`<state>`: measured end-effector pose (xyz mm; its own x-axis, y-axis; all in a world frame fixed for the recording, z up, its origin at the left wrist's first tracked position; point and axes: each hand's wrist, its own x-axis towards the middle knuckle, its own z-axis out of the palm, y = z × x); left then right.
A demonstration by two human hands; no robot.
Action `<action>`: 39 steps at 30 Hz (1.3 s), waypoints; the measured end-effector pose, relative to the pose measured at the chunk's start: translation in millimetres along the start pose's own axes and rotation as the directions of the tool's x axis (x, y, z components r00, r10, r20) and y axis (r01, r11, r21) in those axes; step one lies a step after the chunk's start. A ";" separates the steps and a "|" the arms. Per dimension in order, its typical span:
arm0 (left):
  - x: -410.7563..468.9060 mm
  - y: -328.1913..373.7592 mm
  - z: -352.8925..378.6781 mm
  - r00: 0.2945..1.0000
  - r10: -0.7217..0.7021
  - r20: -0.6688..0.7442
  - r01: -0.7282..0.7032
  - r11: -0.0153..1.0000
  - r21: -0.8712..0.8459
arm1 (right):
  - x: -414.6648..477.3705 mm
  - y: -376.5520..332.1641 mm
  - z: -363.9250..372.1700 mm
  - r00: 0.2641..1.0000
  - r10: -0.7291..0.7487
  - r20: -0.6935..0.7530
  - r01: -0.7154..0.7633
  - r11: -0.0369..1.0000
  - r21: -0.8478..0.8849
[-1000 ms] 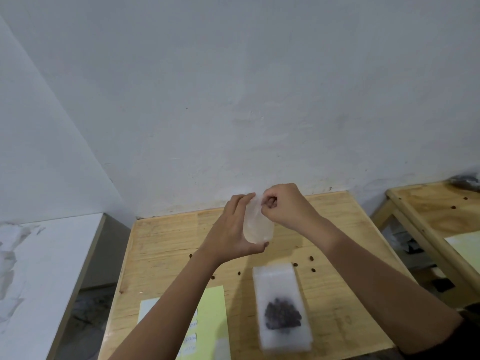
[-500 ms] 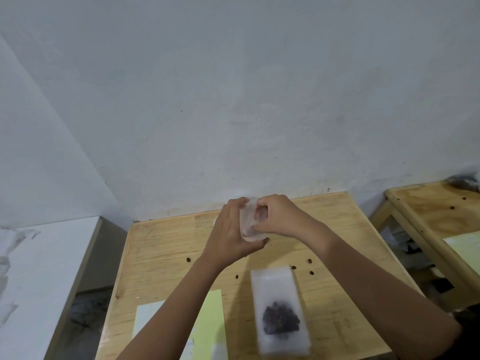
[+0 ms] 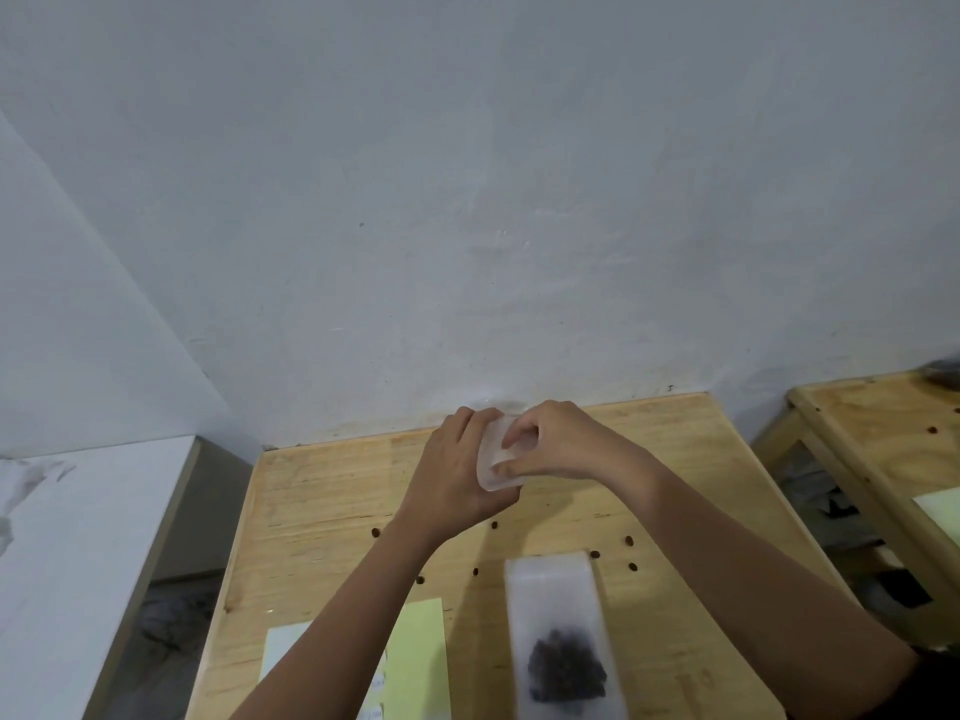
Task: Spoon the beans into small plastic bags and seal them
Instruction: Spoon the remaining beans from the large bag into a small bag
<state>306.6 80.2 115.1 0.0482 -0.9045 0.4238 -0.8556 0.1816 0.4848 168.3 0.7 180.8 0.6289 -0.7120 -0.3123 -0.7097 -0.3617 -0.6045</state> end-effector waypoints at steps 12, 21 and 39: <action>9.0 -70.6 14.1 0.827 -0.340 0.448 0.391 0.920 -0.023 | 65.6 67.8 -1.4 0.962 0.089 -0.257 -0.045 0.984 0.171; 29.8 -92.0 38.5 0.634 -0.408 0.656 0.535 0.845 0.008 | 96.7 95.0 45.8 0.943 0.318 -0.096 -0.290 0.930 0.227; 22.1 -100.6 47.0 0.696 -0.450 0.559 0.604 0.789 -0.117 | 121.7 101.6 79.4 0.816 0.511 -0.272 -0.135 0.624 0.769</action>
<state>369.5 23.8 39.7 0.1308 -0.9272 -0.3508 -0.5855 -0.3578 0.7274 198.0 -74.9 23.2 0.0641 -0.9291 -0.3642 -0.2836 0.3329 -0.8993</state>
